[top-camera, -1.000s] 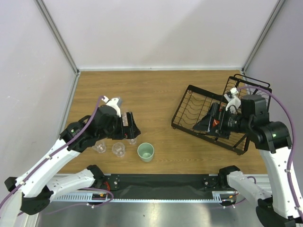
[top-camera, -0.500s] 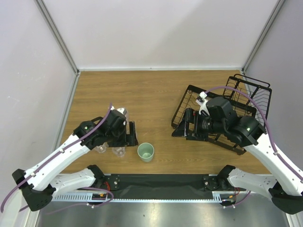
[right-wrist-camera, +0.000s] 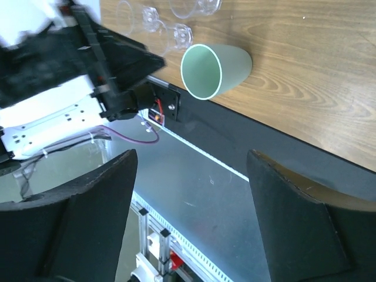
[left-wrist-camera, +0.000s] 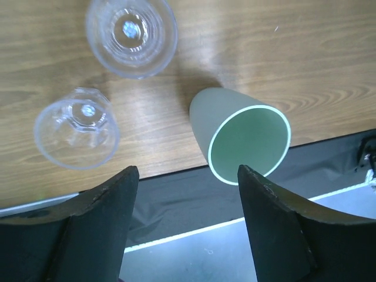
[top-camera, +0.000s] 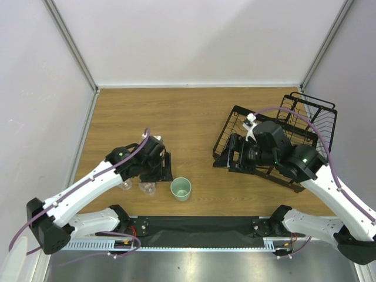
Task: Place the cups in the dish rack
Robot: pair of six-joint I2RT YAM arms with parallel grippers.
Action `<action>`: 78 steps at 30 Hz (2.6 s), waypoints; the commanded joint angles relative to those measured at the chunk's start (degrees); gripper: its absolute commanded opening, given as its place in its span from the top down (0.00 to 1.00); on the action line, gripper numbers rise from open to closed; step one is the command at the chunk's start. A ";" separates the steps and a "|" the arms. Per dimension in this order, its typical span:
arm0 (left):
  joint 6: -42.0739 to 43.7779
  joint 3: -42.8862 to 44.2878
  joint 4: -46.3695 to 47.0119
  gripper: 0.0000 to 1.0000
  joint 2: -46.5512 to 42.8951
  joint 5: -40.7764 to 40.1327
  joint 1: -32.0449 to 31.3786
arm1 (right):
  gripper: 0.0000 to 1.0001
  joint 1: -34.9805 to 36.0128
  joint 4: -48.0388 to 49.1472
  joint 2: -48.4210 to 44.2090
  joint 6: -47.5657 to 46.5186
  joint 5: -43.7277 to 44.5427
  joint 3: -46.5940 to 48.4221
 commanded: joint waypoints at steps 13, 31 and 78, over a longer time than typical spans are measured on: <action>-1.97 7.52 -2.39 0.18 -24.50 -6.40 2.87 | 0.22 14.66 4.33 26.81 -4.63 12.36 6.70; -5.76 7.25 -1.16 0.15 -30.05 -3.94 2.78 | 0.50 15.54 10.92 40.89 -7.79 8.40 6.35; -20.96 4.53 57.82 0.00 -11.69 35.52 3.66 | 1.00 -22.78 26.20 -13.24 -5.25 -36.41 -4.03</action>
